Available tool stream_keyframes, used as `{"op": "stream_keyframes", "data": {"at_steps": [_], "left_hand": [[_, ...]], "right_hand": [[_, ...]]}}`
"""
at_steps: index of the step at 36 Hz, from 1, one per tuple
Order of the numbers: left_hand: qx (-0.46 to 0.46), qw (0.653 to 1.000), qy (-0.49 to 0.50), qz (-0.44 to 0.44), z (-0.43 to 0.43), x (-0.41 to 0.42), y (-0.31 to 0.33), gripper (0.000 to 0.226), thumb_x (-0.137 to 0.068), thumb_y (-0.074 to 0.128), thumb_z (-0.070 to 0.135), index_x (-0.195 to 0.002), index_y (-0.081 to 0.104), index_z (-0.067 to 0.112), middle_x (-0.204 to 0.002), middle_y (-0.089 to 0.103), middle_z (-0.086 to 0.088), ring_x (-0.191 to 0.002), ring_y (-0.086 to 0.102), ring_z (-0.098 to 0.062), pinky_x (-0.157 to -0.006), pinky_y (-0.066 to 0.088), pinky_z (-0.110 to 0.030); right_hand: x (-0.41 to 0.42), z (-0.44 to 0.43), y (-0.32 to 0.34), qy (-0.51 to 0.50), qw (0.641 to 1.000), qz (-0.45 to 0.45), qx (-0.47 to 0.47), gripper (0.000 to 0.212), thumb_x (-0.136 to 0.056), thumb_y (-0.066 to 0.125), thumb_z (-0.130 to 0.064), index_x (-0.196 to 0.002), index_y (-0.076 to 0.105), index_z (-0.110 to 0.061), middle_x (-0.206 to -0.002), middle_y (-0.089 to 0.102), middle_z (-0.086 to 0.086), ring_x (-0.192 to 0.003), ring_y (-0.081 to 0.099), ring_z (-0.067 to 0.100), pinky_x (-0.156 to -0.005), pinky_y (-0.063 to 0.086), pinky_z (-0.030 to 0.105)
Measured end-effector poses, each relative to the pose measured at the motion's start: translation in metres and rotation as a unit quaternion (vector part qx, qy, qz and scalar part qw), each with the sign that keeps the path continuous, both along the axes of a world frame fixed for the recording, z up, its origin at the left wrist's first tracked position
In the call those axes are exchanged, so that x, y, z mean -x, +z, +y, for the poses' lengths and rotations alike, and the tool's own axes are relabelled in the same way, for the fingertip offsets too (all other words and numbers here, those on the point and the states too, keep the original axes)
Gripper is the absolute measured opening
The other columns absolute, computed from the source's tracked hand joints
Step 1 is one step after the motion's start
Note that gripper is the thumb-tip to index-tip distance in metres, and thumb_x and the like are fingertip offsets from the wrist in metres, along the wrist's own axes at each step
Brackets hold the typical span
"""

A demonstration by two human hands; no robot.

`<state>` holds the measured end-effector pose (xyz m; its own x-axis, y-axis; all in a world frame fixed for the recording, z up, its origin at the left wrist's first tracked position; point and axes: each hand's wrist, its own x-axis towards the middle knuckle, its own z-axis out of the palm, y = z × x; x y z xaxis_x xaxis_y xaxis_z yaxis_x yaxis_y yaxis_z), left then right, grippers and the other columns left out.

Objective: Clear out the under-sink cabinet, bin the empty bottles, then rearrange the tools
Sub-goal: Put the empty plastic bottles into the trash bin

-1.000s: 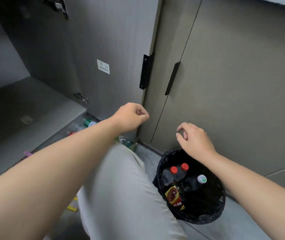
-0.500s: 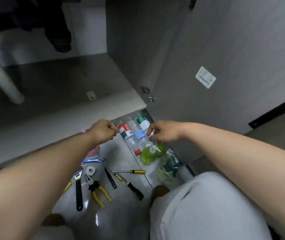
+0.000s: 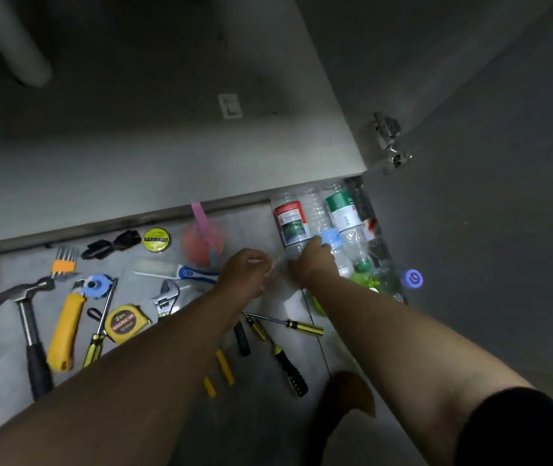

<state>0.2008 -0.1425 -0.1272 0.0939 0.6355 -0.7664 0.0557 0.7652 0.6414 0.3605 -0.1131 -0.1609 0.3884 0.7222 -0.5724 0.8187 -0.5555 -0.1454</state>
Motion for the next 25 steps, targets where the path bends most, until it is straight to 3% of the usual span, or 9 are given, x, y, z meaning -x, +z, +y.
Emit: {"op": "stream_keyframes", "data": {"at_steps": [2,5,9,13,17,19,21,23,25], "left_hand": [[0.014,1.0,0.01,-0.01,0.0,0.0,-0.01,0.022,-0.09,0.071,0.024,-0.111,0.066,0.021,-0.101,0.069,-0.007,-0.087,0.069,-0.026,-0.073,0.054,-0.036],[0.02,1.0,-0.01,-0.011,-0.002,-0.001,-0.017,0.059,-0.076,0.072,0.041,-0.13,0.055,0.027,-0.117,0.063,-0.004,-0.104,0.065,-0.024,-0.089,0.056,-0.039],[0.02,1.0,-0.021,0.003,-0.005,-0.002,-0.023,0.067,-0.091,0.071,0.04,-0.148,0.037,0.03,-0.127,0.053,0.002,-0.114,0.055,-0.021,-0.099,0.052,-0.042],[0.018,0.999,-0.002,-0.031,-0.008,0.001,-0.018,0.066,-0.089,0.073,0.043,-0.145,0.041,0.031,-0.136,0.057,0.003,-0.116,0.06,-0.022,-0.09,0.052,-0.04],[0.049,0.992,0.059,-0.1,-0.011,0.003,-0.011,0.054,-0.089,0.076,0.033,-0.135,0.051,0.027,-0.123,0.066,-0.001,-0.101,0.069,-0.022,-0.073,0.061,-0.041],[0.053,0.99,0.065,-0.112,-0.012,0.003,-0.011,0.048,-0.088,0.077,0.03,-0.13,0.056,0.023,-0.119,0.07,-0.007,-0.102,0.071,-0.029,-0.086,0.06,-0.056],[0.049,0.991,0.055,-0.109,-0.012,0.004,-0.01,0.045,-0.087,0.078,0.031,-0.128,0.058,0.023,-0.116,0.071,-0.008,-0.103,0.071,-0.03,-0.091,0.057,-0.059],[0.052,0.989,0.062,-0.122,-0.013,0.005,-0.01,0.046,-0.086,0.079,0.032,-0.126,0.059,0.024,-0.117,0.07,-0.008,-0.106,0.07,-0.03,-0.092,0.057,-0.056],[0.058,0.986,0.069,-0.141,-0.014,0.006,-0.011,0.047,-0.085,0.08,0.033,-0.126,0.059,0.024,-0.119,0.07,-0.007,-0.108,0.068,-0.029,-0.092,0.058,-0.052]], "right_hand": [[0.001,0.002,-0.008,-0.017,1.0,0.011,-0.002,0.078,-0.083,0.07,-0.041,-0.142,0.029,-0.011,-0.135,0.045,0.018,-0.123,0.053,0.039,-0.097,0.049,0.043],[0.007,-0.001,-0.011,-0.077,0.993,0.086,0.006,0.077,-0.078,0.077,-0.039,-0.136,0.035,-0.01,-0.129,0.052,0.018,-0.107,0.065,0.039,-0.077,0.059,0.039],[0.013,-0.017,-0.002,-0.125,0.976,0.179,0.003,0.065,-0.08,0.078,-0.038,-0.129,0.045,-0.012,-0.124,0.061,0.014,-0.11,0.064,0.032,-0.088,0.056,0.038],[0.015,-0.038,0.025,-0.186,0.926,0.327,0.023,0.053,-0.078,0.084,-0.028,-0.118,0.05,-0.018,-0.112,0.07,0.012,-0.081,0.072,0.017,-0.056,0.057,0.024],[0.006,-0.039,0.054,-0.107,0.912,0.372,0.133,0.055,-0.077,0.084,-0.016,-0.122,0.052,-0.024,-0.115,0.07,0.009,-0.101,0.072,0.019,-0.077,0.061,0.031],[-0.002,-0.03,0.064,-0.064,0.905,0.37,0.201,0.054,-0.08,0.081,-0.016,-0.127,0.054,-0.024,-0.119,0.069,0.007,-0.11,0.068,0.018,-0.088,0.06,0.034],[-0.01,-0.017,0.07,-0.026,0.923,0.329,0.198,0.037,-0.086,0.073,-0.016,-0.121,0.062,-0.022,-0.119,0.068,0.007,-0.109,0.066,0.018,-0.089,0.06,0.035],[-0.016,-0.004,0.067,-0.006,0.96,0.256,0.114,0.021,-0.092,0.064,-0.013,-0.111,0.068,-0.019,-0.117,0.068,0.007,-0.102,0.065,0.02,-0.09,0.06,0.039],[-0.023,0.008,0.06,-0.006,0.988,0.153,0.008,0.023,-0.091,0.064,-0.015,-0.114,0.065,-0.014,-0.122,0.065,0.011,-0.101,0.061,0.024,-0.09,0.056,0.038]]}}
